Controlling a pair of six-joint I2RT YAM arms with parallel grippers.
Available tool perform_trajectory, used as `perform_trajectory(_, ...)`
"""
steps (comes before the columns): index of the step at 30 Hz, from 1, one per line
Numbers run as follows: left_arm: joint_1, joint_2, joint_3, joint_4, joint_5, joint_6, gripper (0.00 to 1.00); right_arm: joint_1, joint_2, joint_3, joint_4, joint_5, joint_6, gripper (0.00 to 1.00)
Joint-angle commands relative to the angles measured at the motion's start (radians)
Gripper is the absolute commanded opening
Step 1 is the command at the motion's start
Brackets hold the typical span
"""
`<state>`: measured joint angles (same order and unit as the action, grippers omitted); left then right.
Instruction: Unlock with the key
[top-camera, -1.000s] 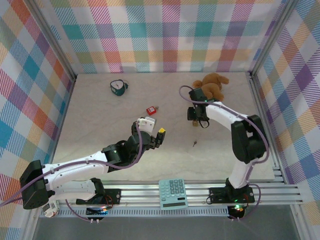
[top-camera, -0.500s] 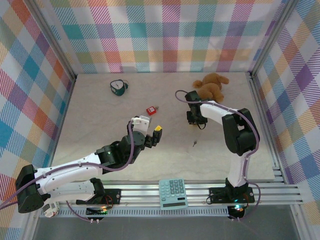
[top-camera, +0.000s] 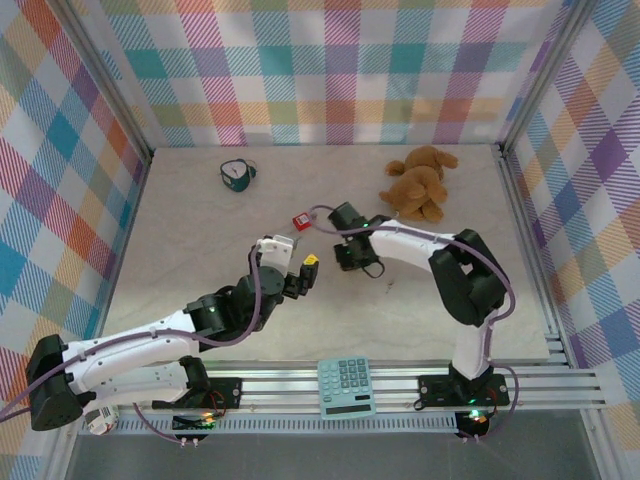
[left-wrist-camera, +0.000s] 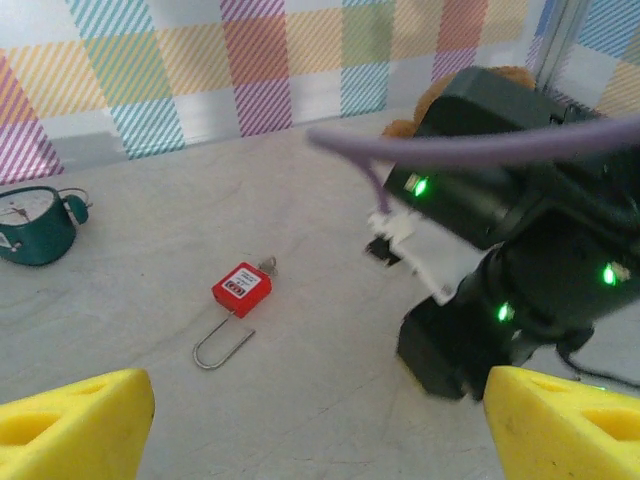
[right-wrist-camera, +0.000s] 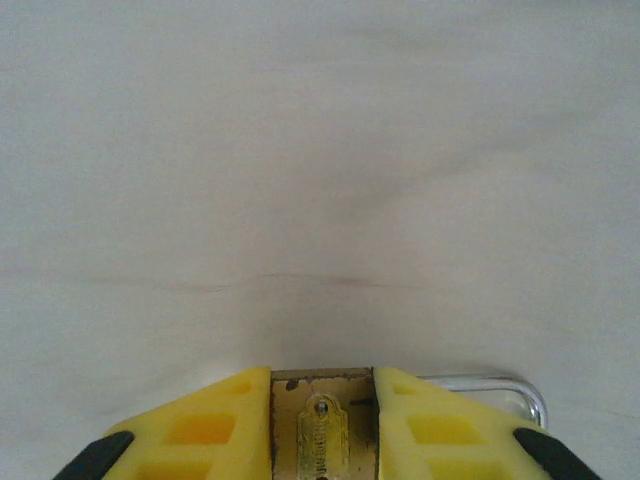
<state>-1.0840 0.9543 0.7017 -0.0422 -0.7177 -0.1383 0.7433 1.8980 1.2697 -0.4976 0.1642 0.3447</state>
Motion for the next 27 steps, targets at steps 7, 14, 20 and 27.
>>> perform_trajectory(7, 0.007, -0.218, -0.054, -0.078, -0.098, 0.036, 0.85, 0.120, 0.008, 0.063, 0.041, -0.084, -0.112, 0.39)
perform_trajectory(14, 0.008, -0.242, -0.054, -0.087, -0.123, 0.066, 0.85, 0.119, -0.065, 0.077, -0.029, -0.074, -0.104, 0.43)
perform_trajectory(20, 0.009, -0.241, -0.062, -0.067, -0.134, 0.089, 0.86, 0.121, -0.045, 0.021, -0.099, -0.073, -0.048, 0.42)
perform_trajectory(27, 0.010, -0.261, -0.073, -0.052, -0.171, 0.088, 0.88, 0.125, -0.032, -0.033, -0.073, -0.074, -0.052, 0.49)
